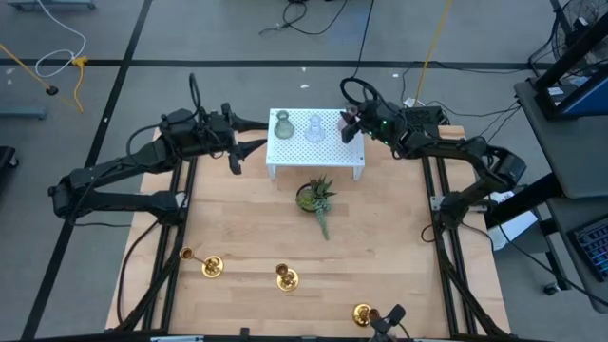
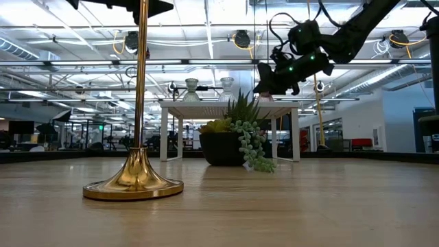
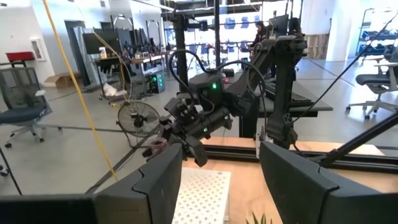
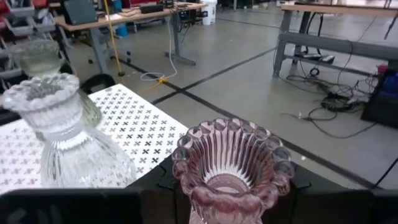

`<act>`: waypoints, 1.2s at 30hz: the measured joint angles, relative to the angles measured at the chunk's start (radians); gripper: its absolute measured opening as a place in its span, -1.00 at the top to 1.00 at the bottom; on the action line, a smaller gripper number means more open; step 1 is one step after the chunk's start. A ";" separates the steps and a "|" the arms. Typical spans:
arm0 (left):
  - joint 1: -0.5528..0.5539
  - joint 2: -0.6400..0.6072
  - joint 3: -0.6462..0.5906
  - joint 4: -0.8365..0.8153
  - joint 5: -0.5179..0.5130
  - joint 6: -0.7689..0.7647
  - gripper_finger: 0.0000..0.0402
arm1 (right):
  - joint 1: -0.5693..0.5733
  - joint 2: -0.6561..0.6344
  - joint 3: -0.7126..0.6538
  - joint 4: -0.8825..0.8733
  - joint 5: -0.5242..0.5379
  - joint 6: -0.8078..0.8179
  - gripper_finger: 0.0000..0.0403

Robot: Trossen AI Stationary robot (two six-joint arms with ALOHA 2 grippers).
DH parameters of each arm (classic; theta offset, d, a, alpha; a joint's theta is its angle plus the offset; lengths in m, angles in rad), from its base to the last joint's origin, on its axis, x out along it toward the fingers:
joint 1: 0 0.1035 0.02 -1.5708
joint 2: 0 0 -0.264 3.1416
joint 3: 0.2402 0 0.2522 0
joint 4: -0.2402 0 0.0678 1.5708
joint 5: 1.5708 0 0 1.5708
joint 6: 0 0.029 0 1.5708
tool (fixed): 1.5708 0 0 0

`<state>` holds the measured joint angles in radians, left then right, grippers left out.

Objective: Pick & Place candle stick holders
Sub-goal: Put the pink glass candle holder on the shelf, then put the left golden candle holder on the shelf aligned with the green glass candle holder

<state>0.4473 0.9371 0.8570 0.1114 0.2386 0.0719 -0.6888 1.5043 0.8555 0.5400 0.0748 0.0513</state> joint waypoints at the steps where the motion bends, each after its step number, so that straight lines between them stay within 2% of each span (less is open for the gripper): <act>1: 0.000 0.000 0.000 -0.005 0.000 0.000 -0.10 | 0.000 0.000 0.000 0.001 -0.001 -0.014 0.38; 7: 0.000 0.000 0.000 -0.032 0.000 -0.005 -0.10 | 0.001 0.000 0.000 0.001 -0.002 -0.040 0.31; 21: 0.000 0.000 0.000 -0.070 0.005 -0.001 -0.10 | 0.008 -0.019 0.000 -0.003 -0.002 -0.070 -0.02; 29: -0.001 0.000 0.000 -0.116 0.017 -0.006 -0.10 | 0.056 -0.123 -0.001 -0.026 -0.001 -0.135 -0.12; 36: -0.021 0.000 0.000 -0.252 0.034 -0.003 -0.10 | 0.098 -0.251 -0.001 -0.073 0.001 -0.144 -0.12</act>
<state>0.4267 0.9367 0.8570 -0.1403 0.2731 0.0684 -0.5908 1.2533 0.8540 0.4667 0.0761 -0.0926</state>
